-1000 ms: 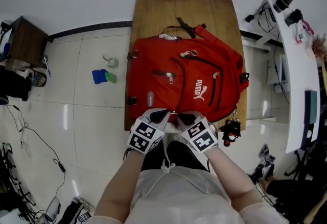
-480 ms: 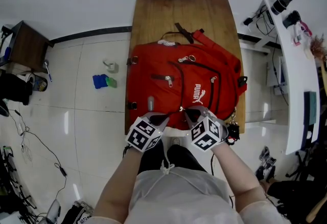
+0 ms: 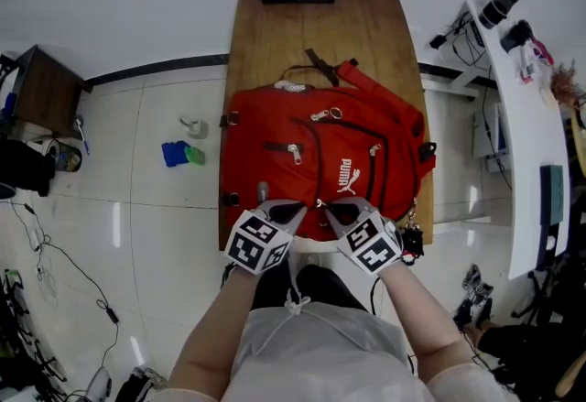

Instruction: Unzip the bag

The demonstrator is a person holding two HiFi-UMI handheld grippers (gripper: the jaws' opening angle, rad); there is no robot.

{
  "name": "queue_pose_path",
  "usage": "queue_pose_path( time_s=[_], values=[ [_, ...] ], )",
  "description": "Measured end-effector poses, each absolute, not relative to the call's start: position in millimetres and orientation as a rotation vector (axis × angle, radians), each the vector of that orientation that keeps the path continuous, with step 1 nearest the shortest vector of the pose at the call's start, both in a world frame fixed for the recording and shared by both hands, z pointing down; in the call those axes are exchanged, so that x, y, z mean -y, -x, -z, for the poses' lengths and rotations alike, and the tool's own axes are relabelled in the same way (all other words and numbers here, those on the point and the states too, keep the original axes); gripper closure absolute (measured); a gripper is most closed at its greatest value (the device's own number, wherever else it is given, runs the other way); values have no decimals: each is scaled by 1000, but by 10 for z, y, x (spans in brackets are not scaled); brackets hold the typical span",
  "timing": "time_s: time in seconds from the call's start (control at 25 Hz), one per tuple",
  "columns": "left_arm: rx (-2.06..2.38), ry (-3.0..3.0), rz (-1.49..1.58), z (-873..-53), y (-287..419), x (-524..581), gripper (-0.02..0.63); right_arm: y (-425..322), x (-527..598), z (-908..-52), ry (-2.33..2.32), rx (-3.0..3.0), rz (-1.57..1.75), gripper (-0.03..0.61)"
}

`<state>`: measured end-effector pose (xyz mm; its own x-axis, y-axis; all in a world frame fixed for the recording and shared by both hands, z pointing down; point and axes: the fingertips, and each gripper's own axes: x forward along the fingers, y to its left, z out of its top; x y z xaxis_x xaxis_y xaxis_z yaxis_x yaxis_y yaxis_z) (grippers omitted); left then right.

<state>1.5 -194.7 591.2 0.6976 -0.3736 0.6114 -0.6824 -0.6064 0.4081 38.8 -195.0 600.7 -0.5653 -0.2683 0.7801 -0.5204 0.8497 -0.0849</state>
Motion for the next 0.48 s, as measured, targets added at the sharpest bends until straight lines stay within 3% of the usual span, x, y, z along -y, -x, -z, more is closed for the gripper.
queue_pose_path(
  time_s=[0.48],
  values=[
    [816,-2262,-753,-6047,-49,1960,607,-443,2159,-6001,-580,2166,-197,561]
  ],
)
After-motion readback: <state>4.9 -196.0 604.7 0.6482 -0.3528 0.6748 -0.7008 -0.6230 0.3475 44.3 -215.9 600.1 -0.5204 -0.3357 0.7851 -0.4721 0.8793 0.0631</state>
